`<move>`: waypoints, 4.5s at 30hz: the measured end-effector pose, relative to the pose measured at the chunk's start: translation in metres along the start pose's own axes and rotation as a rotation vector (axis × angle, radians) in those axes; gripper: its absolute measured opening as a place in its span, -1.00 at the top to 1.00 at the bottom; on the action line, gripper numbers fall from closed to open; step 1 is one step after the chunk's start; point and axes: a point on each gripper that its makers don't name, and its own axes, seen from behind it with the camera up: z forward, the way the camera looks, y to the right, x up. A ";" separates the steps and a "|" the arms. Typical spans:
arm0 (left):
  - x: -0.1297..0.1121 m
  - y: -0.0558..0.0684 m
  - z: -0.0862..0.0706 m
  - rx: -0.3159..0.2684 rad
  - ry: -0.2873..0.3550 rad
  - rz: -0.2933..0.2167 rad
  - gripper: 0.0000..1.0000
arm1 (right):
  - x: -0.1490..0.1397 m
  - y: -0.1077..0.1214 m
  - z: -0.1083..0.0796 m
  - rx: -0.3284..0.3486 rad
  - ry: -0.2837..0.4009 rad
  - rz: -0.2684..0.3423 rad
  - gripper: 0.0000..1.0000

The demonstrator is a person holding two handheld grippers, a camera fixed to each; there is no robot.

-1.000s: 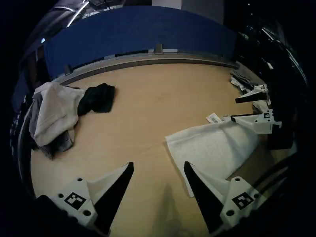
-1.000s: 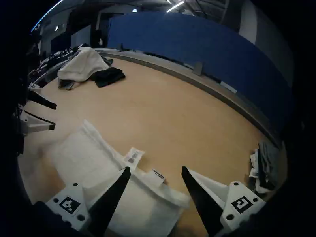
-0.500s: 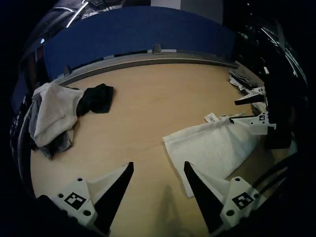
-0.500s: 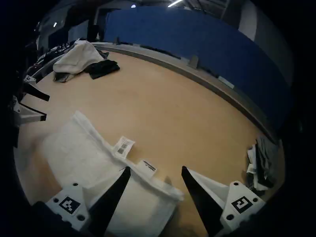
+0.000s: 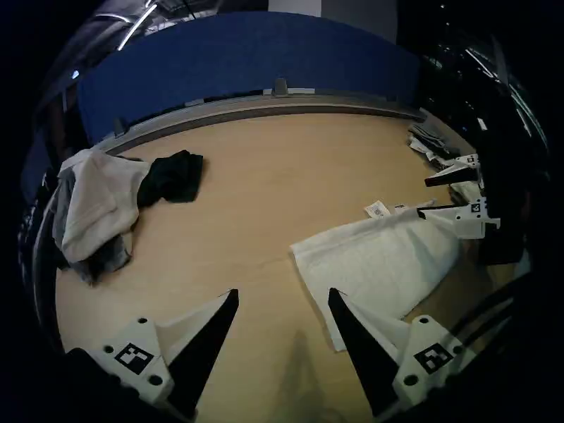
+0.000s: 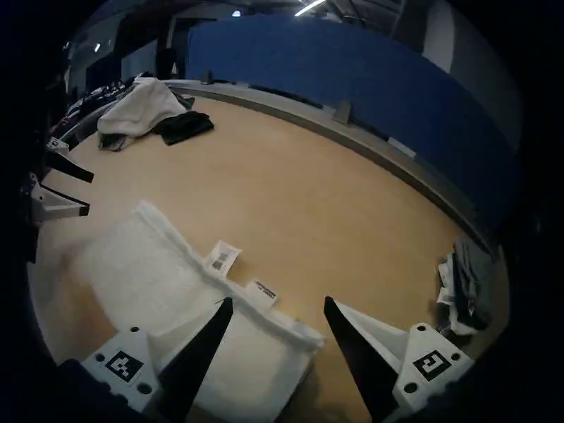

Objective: Fold towel

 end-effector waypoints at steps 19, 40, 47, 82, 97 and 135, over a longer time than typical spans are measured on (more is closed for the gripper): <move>-0.007 0.011 -0.013 -0.013 0.004 -0.014 -0.89 | -0.080 -0.026 -0.057 0.053 -0.063 0.085 -1.00; -0.009 0.017 -0.026 -0.023 0.008 -0.006 -0.88 | -0.123 -0.026 -0.073 0.117 -0.129 0.178 -0.47; -0.009 0.016 -0.027 -0.021 0.009 -0.004 -0.89 | -0.130 -0.024 -0.072 0.134 -0.145 0.194 0.18; -0.012 0.023 -0.034 -0.020 0.008 0.007 -0.88 | -0.075 -0.022 -0.096 0.153 -0.020 0.181 0.92; -0.010 0.024 -0.039 -0.019 0.018 0.007 -0.89 | 0.000 -0.035 -0.098 0.200 0.084 0.067 0.92; -0.022 -0.013 -0.064 0.036 0.050 -0.052 -0.89 | 0.064 -0.193 -0.038 0.456 0.094 -0.076 0.92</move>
